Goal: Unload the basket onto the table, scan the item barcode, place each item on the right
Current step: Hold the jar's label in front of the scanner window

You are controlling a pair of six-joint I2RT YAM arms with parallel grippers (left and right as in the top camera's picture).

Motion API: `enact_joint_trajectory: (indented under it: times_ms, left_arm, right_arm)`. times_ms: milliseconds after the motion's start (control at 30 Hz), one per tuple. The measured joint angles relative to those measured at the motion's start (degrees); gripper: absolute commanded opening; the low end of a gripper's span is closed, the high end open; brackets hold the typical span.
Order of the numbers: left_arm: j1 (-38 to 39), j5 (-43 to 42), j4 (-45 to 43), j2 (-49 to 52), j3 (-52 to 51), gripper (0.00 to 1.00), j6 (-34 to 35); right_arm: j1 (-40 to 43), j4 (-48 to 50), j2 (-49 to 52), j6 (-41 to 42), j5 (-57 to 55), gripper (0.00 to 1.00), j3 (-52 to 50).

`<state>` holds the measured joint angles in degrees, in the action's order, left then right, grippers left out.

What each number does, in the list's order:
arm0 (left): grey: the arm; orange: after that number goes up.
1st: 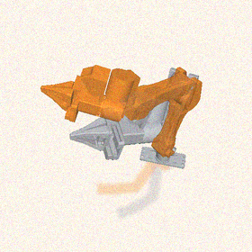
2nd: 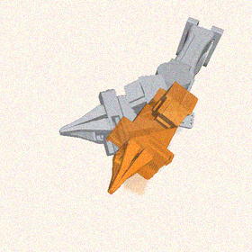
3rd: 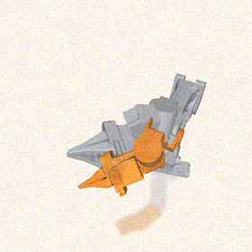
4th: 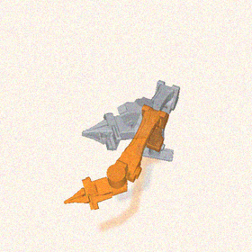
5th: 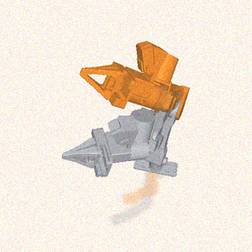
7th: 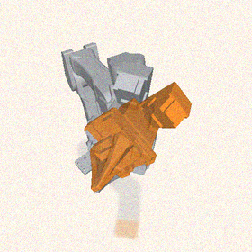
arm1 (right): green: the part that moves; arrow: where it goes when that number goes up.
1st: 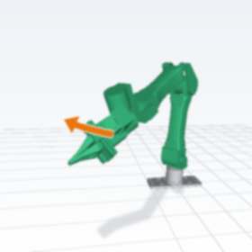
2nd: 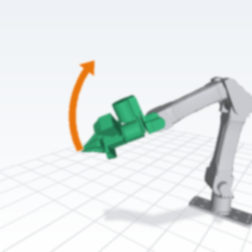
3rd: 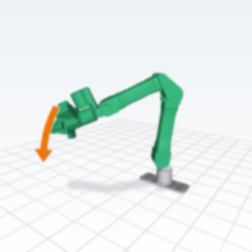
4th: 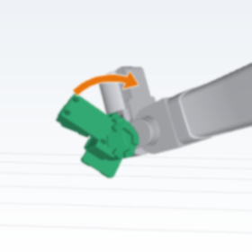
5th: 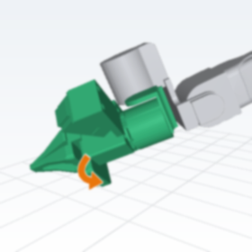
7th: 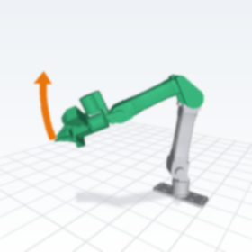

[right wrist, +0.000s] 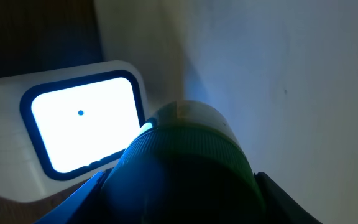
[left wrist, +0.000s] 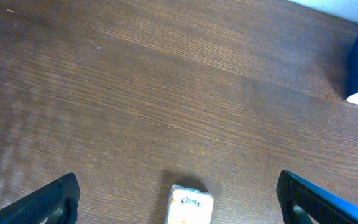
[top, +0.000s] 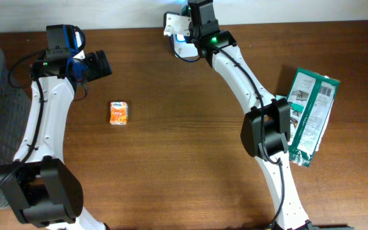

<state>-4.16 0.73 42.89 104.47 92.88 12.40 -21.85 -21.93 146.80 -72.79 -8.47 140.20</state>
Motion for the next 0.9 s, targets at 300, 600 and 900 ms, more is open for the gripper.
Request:
enact_joint_trajectory:
  times_ms: [300, 600, 900]
  left_arm:
    - [0.0, 0.0, 0.0, 0.0, 0.0, 0.99, 0.0]
    - [0.0, 0.0, 0.0, 0.0, 0.0, 0.99, 0.0]
    - [0.0, 0.0, 0.0, 0.0, 0.0, 0.99, 0.0]
  right_arm:
    - [0.0, 1.9, 0.2, -0.5, 0.6, 0.50, 0.0]
    - [-0.7, 0.5, 0.2, -0.6, 2.1, 0.50, 0.0]
    - [-0.9, -7.5, -3.5, 11.4, 5.5, 0.54, -0.7]
